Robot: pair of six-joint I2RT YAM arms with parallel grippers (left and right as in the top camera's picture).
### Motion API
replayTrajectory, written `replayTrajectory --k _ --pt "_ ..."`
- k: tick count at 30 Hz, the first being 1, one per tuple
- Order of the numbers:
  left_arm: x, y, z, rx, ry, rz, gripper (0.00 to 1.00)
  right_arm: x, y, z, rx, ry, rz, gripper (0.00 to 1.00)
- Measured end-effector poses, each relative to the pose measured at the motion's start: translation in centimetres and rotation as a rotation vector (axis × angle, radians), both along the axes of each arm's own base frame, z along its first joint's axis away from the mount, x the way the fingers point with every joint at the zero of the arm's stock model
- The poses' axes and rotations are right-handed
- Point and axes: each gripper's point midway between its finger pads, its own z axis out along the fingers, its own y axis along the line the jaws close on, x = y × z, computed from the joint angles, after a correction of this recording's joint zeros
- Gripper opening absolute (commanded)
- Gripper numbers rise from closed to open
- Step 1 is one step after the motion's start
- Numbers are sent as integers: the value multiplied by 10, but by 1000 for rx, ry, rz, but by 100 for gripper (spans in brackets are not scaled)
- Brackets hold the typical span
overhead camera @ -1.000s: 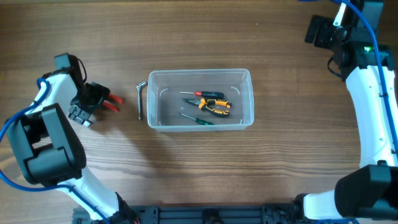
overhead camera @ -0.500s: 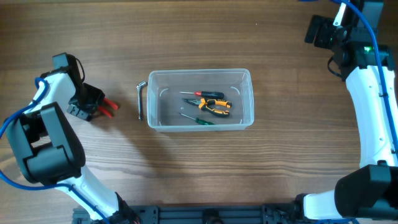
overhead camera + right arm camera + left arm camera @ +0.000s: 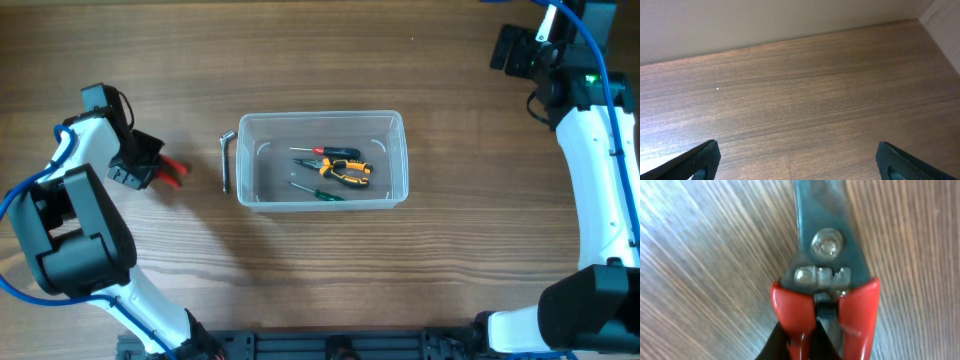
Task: Pack container
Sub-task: 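Close the left gripper on the red snips handles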
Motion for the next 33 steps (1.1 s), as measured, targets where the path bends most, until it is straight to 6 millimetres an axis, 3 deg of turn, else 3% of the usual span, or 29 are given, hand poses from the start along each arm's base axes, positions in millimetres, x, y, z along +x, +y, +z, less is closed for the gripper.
replayTrajectory --k 20,24,29,33 --pt "3 5 10 -15 44 -36 4 0 0 0 0 0 0 100" --pt "12 13 26 -8 30 -52 4 0 0 0 0 0 0 100" --pt "46 28 74 53 -100 -92 4 0 0 0 0 0 0 100" --pt "57 29 115 87 -203 -112 4 0 0 0 0 0 0 100"
